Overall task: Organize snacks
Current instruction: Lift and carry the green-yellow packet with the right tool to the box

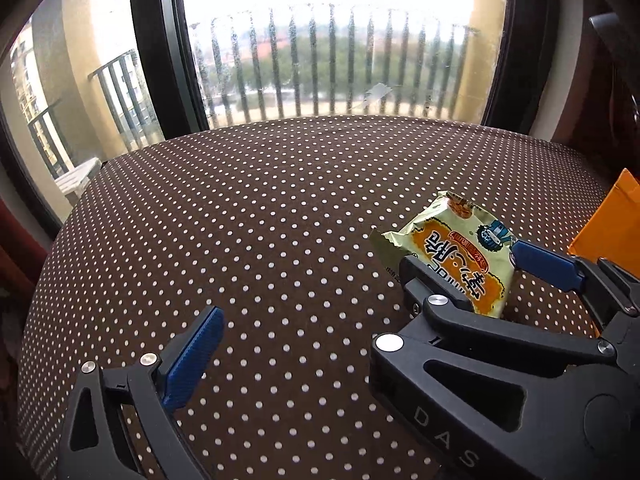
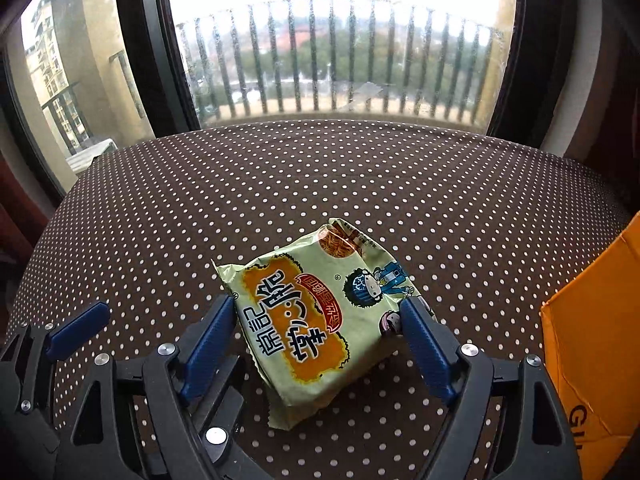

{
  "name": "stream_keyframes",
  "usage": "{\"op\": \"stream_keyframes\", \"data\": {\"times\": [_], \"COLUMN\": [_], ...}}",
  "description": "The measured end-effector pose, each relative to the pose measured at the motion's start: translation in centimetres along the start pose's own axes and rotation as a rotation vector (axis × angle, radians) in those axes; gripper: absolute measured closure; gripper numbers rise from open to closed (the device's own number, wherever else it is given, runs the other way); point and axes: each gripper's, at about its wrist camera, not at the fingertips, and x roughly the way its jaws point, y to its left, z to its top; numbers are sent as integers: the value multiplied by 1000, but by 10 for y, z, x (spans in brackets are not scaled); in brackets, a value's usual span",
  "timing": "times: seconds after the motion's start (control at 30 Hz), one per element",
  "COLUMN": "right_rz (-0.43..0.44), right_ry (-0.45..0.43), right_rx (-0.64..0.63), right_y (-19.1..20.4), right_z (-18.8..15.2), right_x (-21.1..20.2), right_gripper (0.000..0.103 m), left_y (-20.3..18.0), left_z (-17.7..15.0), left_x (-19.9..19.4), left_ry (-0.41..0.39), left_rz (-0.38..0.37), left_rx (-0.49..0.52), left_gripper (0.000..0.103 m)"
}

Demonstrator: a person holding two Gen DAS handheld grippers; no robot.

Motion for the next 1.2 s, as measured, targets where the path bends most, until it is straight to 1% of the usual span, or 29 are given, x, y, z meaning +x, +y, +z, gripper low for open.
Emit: {"op": "stream_keyframes", "data": {"times": [0.2,0.47,0.73,1.0,1.2], "right_rz": [10,17,33,10,-2], "right_ry": [-26,-82,-141,-228,-267], "right_rx": [-10,-40,-39,-46,-23], "right_y": [-7,-1,-1,-18,-38], "right_z": [-20,-29,-39,-42,-45], "right_x": [-33,-75,-120,-175,-197], "right_gripper": [19,19,19,19,19], "left_y": [-10,-24,-46,-77,-98], "left_z": [-22,-45,-64,-70,-71], "left_x": [-36,-91,-151,-203,-218], "left_ry": [-26,-64,-140,-230,-256], "left_rz": [-8,-15,-23,-39,-53], "left_rx": [6,6,13,17,37], "left_gripper": [4,4,4,4,4]}}
